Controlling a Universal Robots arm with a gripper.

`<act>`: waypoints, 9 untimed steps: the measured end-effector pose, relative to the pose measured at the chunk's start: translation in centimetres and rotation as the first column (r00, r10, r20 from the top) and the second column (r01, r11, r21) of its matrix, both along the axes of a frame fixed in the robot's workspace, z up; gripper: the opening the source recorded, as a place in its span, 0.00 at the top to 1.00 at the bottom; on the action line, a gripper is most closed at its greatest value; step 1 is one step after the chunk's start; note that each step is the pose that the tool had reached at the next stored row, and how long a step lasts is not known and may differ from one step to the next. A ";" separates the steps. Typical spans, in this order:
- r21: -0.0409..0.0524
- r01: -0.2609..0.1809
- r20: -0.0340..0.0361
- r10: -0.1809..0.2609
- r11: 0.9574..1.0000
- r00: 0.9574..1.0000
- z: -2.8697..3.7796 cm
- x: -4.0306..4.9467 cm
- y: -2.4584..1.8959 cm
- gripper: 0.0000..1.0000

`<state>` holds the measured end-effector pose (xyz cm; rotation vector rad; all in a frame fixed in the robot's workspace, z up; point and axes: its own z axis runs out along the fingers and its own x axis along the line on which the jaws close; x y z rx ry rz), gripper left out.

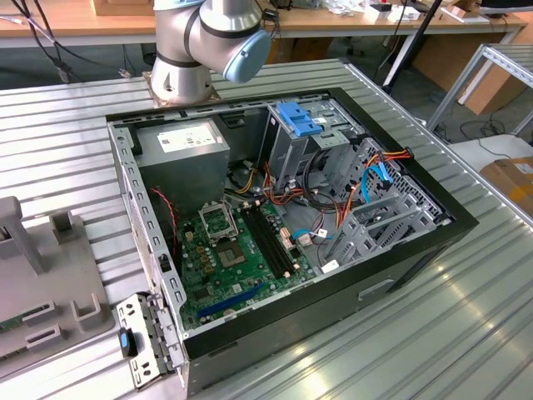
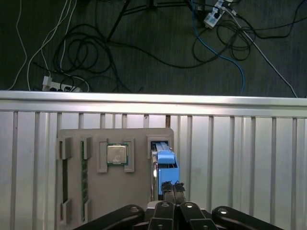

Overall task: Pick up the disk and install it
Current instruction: 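Pick up the disk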

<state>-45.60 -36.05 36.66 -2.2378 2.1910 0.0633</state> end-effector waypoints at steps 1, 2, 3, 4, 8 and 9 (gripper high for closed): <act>0.000 0.000 0.000 0.000 1.000 1.000 0.00 0.00 0.00 0.89; 0.000 0.000 0.000 0.000 1.000 1.000 -0.01 0.00 0.00 0.89; 0.000 0.000 0.000 0.000 1.000 1.000 -0.24 0.00 0.00 0.89; 0.000 0.000 0.000 0.000 1.000 1.000 -0.25 0.00 0.00 0.89; 0.000 0.000 0.000 0.000 1.000 1.000 -0.26 0.00 0.00 0.89; 0.000 0.000 0.000 0.000 1.000 1.000 -0.26 0.00 0.00 0.89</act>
